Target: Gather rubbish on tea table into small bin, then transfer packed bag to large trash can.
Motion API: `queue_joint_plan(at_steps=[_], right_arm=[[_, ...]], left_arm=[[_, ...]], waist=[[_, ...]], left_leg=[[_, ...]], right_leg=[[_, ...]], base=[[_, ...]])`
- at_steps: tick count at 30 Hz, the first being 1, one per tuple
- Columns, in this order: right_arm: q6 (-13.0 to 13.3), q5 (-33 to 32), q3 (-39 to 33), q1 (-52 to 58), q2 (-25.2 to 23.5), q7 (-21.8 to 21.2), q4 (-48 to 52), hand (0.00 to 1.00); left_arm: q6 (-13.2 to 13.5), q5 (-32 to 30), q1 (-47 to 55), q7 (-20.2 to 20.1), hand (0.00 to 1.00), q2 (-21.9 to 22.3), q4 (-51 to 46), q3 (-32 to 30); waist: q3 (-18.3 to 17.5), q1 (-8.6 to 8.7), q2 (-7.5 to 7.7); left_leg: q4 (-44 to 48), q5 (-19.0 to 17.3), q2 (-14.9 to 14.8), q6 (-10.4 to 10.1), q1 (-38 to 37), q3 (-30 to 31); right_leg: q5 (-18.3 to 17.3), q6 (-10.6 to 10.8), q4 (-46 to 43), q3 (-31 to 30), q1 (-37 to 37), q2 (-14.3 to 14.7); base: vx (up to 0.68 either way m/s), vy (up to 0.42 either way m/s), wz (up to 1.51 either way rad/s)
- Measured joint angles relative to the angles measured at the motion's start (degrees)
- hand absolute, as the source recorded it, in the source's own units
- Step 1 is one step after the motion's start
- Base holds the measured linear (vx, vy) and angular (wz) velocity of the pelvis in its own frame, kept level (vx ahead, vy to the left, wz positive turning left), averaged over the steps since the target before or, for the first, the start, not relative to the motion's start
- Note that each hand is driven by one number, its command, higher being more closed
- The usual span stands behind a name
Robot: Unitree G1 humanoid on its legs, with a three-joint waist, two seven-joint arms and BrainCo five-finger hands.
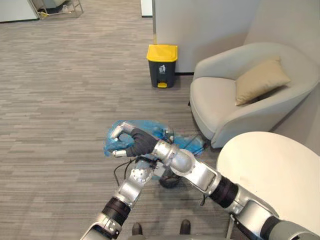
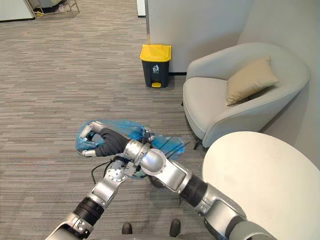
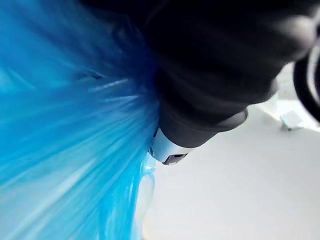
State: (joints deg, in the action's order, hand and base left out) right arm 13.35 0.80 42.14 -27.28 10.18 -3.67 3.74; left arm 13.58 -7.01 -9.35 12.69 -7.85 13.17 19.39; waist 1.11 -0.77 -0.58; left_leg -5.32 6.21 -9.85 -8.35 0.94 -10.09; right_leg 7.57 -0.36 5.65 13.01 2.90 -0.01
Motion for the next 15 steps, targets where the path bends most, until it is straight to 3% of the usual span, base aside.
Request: queue_joint_plan(at_steps=[4, 8, 11, 15], right_arm=[[1.6, 3.5, -5.2, 6.8, 3.6, 0.1, 0.4, 0.00], [2.9, 9.1, -15.9, 19.0, 13.3, 0.2, 2.2, 0.00], [3.1, 10.1, -22.7, 27.9, 17.6, 0.0, 2.1, 0.00], [3.7, 9.1, -28.5, 35.8, 18.4, -1.4, -4.0, 0.00]], left_arm=[[0.1, 0.4, 4.9, -0.1, 1.00, -0.2, -0.6, -6.0], [0.1, 2.4, 12.5, -0.3, 1.00, -0.9, -2.0, -15.4], [0.2, 4.0, 16.4, -0.5, 1.00, -1.8, -1.5, -19.7], [0.2, 5.4, 19.2, -1.7, 1.00, -2.3, 3.0, -22.7]], waist=[[0.0, 0.01, 0.01], [-0.1, -0.08, -0.10], [-0.4, -0.02, -0.55], [-0.5, 0.19, -0.76]], left_leg=[[-0.1, 0.0, 0.2, -0.1, -0.4, -0.8], [-0.1, 0.1, 0.4, -0.2, -0.4, -1.0], [-0.1, 0.0, 0.5, 0.0, -0.4, -0.9], [-0.1, 0.0, 0.7, 0.0, -0.5, -0.7]], right_leg=[[-0.2, 0.3, 0.0, -0.5, 0.0, -0.2], [-0.4, 0.6, 0.0, -0.6, -0.1, -0.4], [-0.5, 0.7, 0.0, -0.6, -0.1, -0.5], [-0.5, 0.8, 0.0, -0.4, -0.2, -0.7]], base=[[0.01, 0.042, -0.07], [0.01, 0.032, 0.01], [0.00, 0.010, 0.00], [0.00, 0.025, 0.02]])
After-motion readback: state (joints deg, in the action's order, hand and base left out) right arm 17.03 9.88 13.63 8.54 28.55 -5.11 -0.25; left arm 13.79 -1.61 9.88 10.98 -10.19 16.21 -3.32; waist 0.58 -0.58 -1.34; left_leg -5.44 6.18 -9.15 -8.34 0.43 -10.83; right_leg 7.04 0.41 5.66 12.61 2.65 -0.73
